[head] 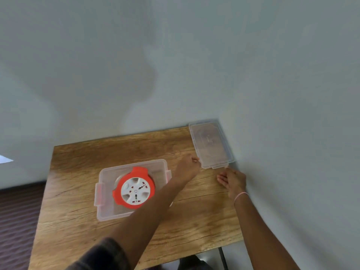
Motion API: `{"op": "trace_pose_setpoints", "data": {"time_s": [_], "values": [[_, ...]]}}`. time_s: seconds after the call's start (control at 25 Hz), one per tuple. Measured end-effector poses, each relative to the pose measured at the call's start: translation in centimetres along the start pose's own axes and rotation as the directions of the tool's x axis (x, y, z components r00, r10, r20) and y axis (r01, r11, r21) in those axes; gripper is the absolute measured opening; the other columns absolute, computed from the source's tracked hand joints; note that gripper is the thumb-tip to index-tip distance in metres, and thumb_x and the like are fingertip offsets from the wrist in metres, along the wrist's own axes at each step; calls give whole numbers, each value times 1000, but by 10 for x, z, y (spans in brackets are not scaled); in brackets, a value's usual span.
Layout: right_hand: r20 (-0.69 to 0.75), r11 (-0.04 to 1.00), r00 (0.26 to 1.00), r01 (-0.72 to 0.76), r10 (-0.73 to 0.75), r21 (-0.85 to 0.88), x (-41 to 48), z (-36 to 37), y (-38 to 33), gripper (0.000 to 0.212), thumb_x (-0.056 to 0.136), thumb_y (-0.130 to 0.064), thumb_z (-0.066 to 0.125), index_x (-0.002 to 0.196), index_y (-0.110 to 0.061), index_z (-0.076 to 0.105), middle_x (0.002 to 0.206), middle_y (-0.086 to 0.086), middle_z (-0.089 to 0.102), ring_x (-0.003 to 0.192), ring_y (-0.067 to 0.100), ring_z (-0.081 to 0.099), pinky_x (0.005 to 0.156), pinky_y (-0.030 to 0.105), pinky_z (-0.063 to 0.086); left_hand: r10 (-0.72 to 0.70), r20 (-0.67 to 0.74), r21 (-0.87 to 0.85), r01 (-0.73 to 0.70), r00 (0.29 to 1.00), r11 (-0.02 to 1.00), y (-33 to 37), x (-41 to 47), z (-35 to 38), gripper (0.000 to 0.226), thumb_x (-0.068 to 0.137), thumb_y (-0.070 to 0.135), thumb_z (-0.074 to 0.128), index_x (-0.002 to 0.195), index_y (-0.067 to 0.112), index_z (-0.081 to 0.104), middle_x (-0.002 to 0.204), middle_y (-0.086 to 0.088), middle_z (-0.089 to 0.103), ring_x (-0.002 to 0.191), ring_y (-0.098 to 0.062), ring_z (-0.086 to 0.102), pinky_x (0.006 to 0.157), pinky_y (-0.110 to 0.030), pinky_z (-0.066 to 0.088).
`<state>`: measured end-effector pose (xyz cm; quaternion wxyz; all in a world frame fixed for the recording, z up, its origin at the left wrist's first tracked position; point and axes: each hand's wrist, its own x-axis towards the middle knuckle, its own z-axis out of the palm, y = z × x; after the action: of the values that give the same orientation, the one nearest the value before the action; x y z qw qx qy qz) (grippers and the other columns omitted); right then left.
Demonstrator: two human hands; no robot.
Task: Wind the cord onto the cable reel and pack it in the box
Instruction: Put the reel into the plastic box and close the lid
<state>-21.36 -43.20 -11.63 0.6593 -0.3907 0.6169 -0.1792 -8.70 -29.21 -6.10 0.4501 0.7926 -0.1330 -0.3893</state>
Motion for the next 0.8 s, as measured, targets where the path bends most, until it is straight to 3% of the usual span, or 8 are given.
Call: {"op": "trace_pose_setpoints", "data": {"time_s": [0.08,0.24,0.32,0.4,0.56,0.72,0.8], "values": [[13,1000,1000,-28,28,-3,15,0,-4,17,101,-13,66,104,3,61,89,22,70,75,30,69,82,46,62,-174,71,-87,180,982,980,-6,18,22,19,98,12,52,97,26,65,98,0,70,99,-23,70,97,-44,59],[31,999,999,-42,43,-33,36,8,-7,17,95,-14,74,91,-3,62,86,19,70,72,27,70,73,40,63,-283,101,-286,300,954,910,-24,39,39,29,106,13,47,123,23,68,110,4,73,99,-14,69,89,-36,60],[29,999,999,-32,33,-15,41,12,-7,17,94,-7,74,100,1,60,92,21,68,80,30,71,73,40,63,-312,104,-317,329,944,889,-29,42,40,24,107,18,51,119,20,71,112,2,74,100,-15,70,83,-33,61],[47,999,999,-11,10,38,40,15,-8,23,93,3,71,110,3,57,104,25,68,95,37,73,77,43,63,-324,105,-339,340,940,877,-31,42,37,24,107,22,53,123,17,70,113,0,75,104,-18,70,87,-36,61],[101,992,989,103,-110,79,22,12,-8,30,86,11,75,102,-3,53,110,21,69,104,38,73,75,45,66,-296,89,-414,306,951,858,-14,32,23,35,109,35,42,120,18,70,119,-7,77,109,-25,72,93,-43,61],[154,934,922,343,-355,95,-9,-3,-6,32,82,6,82,102,-3,59,103,12,76,104,31,75,78,43,64,-166,31,-553,156,986,819,22,10,-23,73,103,70,28,150,19,48,139,-16,65,119,-32,69,103,-51,55],[181,875,858,484,-482,36,-27,-4,-12,28,84,0,81,96,-5,57,97,11,76,95,24,74,79,44,62,-82,-8,-624,60,997,779,38,-5,-63,85,97,76,25,152,16,47,140,-18,65,119,-33,70,104,-52,56]]}}
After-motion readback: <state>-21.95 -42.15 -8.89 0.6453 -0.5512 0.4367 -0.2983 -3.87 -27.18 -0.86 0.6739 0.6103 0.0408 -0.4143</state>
